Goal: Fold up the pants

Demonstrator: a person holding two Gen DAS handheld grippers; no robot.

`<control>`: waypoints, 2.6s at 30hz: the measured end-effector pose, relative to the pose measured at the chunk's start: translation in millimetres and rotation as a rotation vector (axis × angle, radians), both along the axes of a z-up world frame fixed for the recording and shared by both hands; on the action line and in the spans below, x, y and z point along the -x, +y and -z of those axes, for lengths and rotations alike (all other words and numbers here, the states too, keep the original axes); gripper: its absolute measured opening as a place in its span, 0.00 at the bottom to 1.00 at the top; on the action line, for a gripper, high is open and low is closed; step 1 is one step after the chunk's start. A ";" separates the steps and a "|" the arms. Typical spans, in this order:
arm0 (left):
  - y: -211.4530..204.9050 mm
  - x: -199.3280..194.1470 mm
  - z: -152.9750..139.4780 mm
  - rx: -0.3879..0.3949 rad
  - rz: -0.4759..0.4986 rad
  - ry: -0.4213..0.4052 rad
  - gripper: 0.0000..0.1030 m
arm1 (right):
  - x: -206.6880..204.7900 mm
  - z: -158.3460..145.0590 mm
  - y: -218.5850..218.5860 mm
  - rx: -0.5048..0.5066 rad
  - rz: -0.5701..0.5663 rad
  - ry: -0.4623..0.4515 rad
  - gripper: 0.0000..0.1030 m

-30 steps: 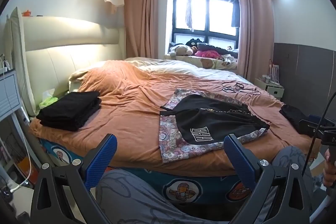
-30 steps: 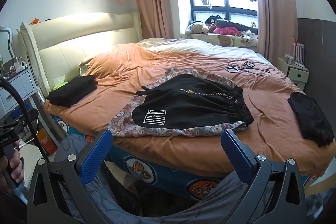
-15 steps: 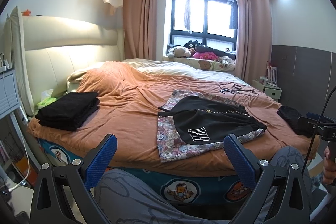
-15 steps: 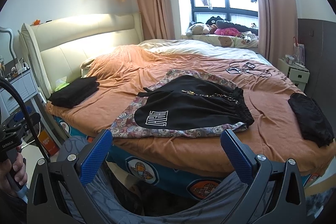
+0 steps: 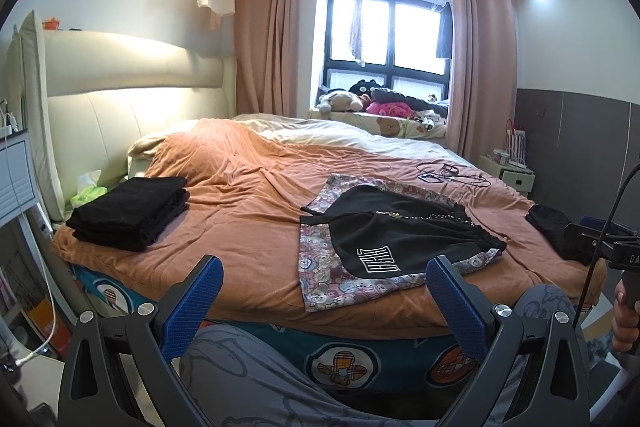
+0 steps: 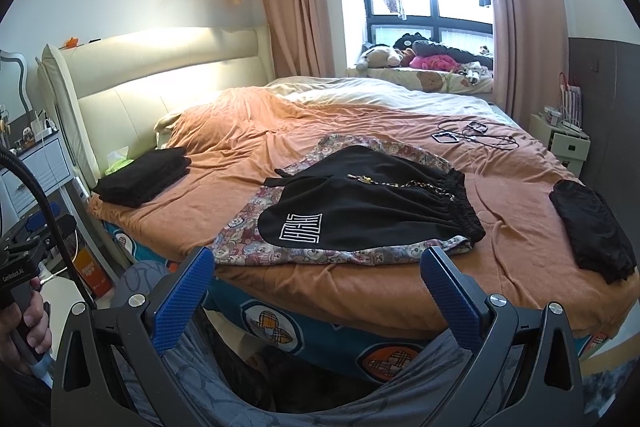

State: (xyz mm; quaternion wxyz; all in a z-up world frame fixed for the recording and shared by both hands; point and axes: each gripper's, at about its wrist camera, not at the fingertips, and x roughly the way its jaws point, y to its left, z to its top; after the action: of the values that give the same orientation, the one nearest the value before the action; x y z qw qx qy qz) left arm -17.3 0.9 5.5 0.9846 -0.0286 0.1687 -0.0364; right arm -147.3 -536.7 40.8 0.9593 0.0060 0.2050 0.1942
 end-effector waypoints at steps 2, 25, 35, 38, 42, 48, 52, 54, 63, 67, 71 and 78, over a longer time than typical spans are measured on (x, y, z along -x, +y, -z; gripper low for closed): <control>-0.9 1.4 -0.6 0.002 0.002 0.000 1.00 | 0.3 0.1 1.0 0.003 0.002 -0.001 1.00; -0.2 5.8 -4.1 0.017 0.013 -0.006 1.00 | 2.0 -1.3 0.4 -0.001 -0.001 0.001 1.00; 0.9 -1.6 -2.2 0.014 0.027 0.013 1.00 | -1.6 1.8 0.3 -0.009 0.013 0.002 1.00; 0.3 -4.4 -1.2 0.011 0.031 0.018 1.00 | -4.2 3.7 0.2 -0.008 0.017 0.008 1.00; -1.3 -11.6 1.9 0.015 0.040 0.033 1.00 | -10.4 3.9 -1.8 -0.014 0.022 0.013 1.00; -3.3 -29.7 10.8 0.022 0.041 0.068 1.00 | -28.8 7.8 -3.0 -0.012 0.029 0.040 1.00; -3.9 -45.7 18.8 0.030 0.028 0.096 1.00 | -45.4 9.9 -5.4 -0.024 0.038 0.084 1.00; -4.3 -54.0 23.0 0.034 0.023 0.116 1.00 | -53.3 9.4 -7.6 -0.029 0.041 0.091 1.00; -0.8 -89.5 56.0 0.066 0.001 0.215 1.00 | -93.4 25.7 -14.3 -0.028 0.082 0.132 1.00; 1.4 -106.1 74.5 0.075 -0.008 0.271 0.99 | -109.2 36.1 -20.1 -0.033 0.118 0.155 1.00; 3.6 -122.5 89.9 0.088 -0.016 0.319 0.98 | -126.0 48.1 -23.5 -0.031 0.127 0.192 1.00; 5.8 -152.9 109.7 0.098 -0.024 0.393 0.94 | -163.3 66.6 -31.6 -0.047 0.154 0.255 1.00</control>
State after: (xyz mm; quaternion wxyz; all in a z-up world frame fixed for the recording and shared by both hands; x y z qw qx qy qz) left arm 135.6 6.6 -104.2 0.9304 -0.0852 0.3554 -0.0267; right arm 16.0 -568.3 -25.8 0.9371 0.0687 0.3194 0.1226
